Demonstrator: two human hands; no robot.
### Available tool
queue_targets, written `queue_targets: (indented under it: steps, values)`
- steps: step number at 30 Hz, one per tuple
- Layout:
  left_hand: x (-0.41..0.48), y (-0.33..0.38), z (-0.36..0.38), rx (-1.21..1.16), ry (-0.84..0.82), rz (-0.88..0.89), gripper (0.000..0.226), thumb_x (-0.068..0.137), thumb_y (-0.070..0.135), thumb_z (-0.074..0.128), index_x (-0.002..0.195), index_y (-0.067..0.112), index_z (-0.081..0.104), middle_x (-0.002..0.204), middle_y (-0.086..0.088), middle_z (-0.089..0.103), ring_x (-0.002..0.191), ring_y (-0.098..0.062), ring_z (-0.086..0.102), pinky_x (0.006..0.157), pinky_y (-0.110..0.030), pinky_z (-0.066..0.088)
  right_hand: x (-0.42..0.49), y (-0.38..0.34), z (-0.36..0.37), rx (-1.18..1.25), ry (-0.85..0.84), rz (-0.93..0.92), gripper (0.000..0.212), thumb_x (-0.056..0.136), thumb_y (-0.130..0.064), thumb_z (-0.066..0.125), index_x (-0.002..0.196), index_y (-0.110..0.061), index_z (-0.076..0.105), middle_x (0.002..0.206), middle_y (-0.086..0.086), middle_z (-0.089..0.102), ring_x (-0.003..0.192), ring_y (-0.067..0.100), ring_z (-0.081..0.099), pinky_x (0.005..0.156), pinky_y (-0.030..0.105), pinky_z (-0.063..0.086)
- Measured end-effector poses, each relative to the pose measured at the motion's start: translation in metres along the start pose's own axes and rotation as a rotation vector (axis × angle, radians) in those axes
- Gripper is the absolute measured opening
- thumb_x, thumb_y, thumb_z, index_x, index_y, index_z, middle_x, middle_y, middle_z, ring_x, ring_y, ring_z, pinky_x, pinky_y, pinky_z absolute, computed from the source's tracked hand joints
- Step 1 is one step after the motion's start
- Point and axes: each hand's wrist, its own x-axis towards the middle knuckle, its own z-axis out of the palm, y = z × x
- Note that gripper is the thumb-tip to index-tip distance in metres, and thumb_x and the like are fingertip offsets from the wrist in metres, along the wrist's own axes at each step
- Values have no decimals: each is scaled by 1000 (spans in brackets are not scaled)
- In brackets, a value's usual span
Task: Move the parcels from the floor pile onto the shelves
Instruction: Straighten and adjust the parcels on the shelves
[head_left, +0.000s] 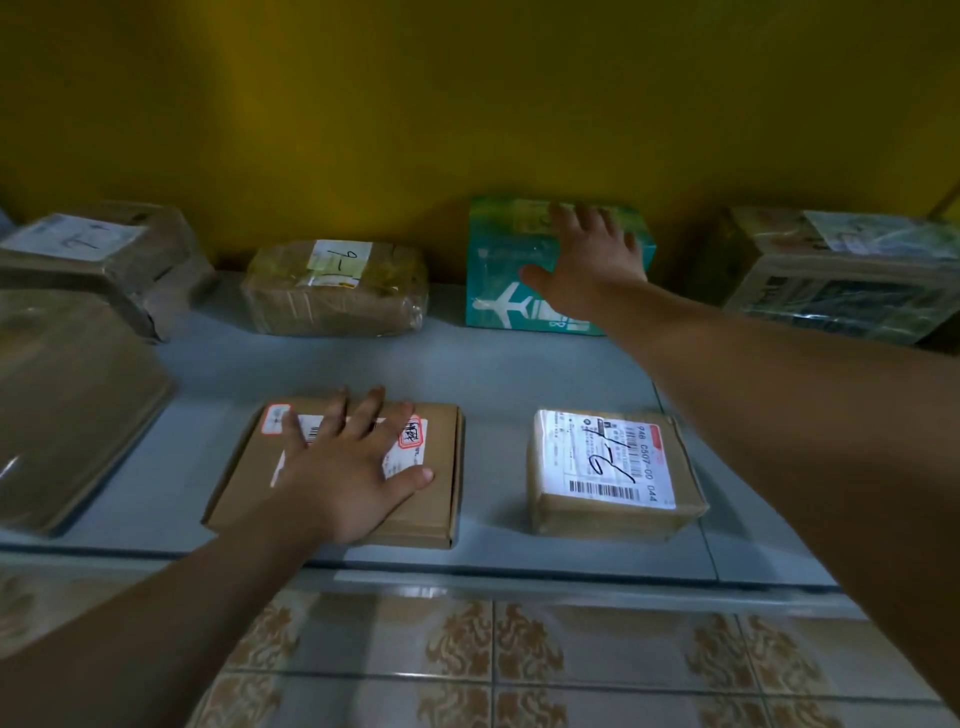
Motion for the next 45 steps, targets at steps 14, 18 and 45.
queue_targets:
  steps: [14,18,45]
  values:
    - [0,0,0,10,-6,-18,97,60,84,-5,149,46,-11,160,12,-18,147,-21,-18,114,-62,-7,27,16,14,-154,41,-170,47,102,-39,43,148,-33,36,140,12,42,128,39,39,110,49,30]
    - [-1,0,0,10,-14,-24,97,60,83,-5,149,45,-10,160,13,-17,148,-21,-17,114,-62,-7,15,17,12,-218,42,-206,44,103,-40,39,146,-32,37,141,12,42,126,40,41,104,48,34]
    - [-6,-15,-42,-114,-14,46,79,85,77,24,152,42,-1,162,9,-10,149,-19,-10,114,-60,-5,-31,-29,-3,-121,-40,-155,81,95,-53,50,156,-20,10,164,10,11,151,33,8,121,50,11]
